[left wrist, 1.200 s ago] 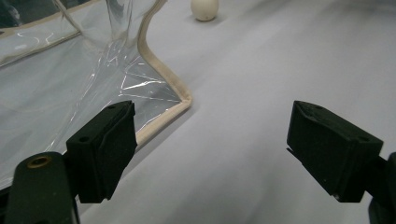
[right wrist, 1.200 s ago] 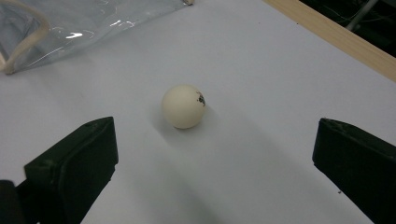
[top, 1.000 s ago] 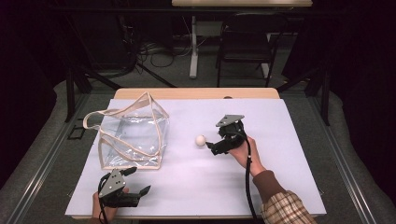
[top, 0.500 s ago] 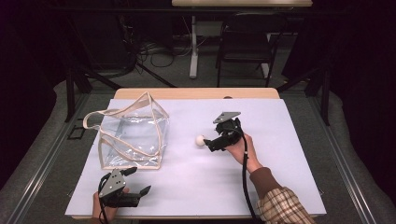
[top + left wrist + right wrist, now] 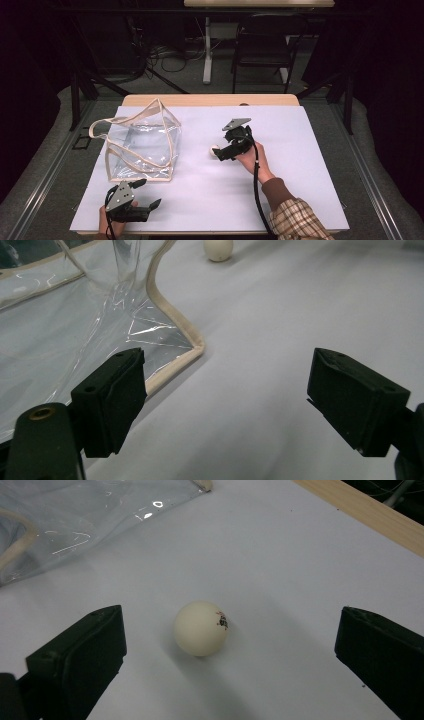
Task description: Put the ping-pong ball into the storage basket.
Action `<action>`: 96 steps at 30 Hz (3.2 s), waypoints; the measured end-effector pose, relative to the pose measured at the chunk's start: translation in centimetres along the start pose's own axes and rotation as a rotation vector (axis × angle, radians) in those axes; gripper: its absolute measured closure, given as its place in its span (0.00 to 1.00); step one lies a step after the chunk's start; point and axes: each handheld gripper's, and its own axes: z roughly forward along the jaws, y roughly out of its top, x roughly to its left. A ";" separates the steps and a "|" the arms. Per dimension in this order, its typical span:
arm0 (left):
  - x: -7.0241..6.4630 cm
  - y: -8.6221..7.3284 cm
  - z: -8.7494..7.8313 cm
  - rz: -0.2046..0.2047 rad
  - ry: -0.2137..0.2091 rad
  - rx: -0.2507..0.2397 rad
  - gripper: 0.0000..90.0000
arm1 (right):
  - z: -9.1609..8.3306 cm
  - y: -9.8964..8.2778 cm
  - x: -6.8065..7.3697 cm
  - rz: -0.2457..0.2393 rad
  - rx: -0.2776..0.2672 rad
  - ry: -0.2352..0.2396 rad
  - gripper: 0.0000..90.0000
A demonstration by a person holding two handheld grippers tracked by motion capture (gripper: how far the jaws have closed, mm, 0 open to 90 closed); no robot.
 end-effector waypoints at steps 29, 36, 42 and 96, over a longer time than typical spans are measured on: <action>0.0 0.0 0.0 -0.001 0.000 -0.001 0.18 | 3.3 -0.5 1.1 0.023 0.061 0.049 0.00; 0.0 0.0 0.0 -0.002 0.000 -0.001 0.18 | 3.9 -0.7 1.1 0.026 0.080 0.051 0.00; 0.0 0.0 0.0 -0.001 0.000 -0.002 0.18 | 4.3 -0.9 1.0 0.032 0.097 0.051 0.02; 0.1 0.0 -0.1 -0.001 -0.008 -0.007 0.18 | 3.2 -0.4 1.1 -0.030 0.129 0.012 0.56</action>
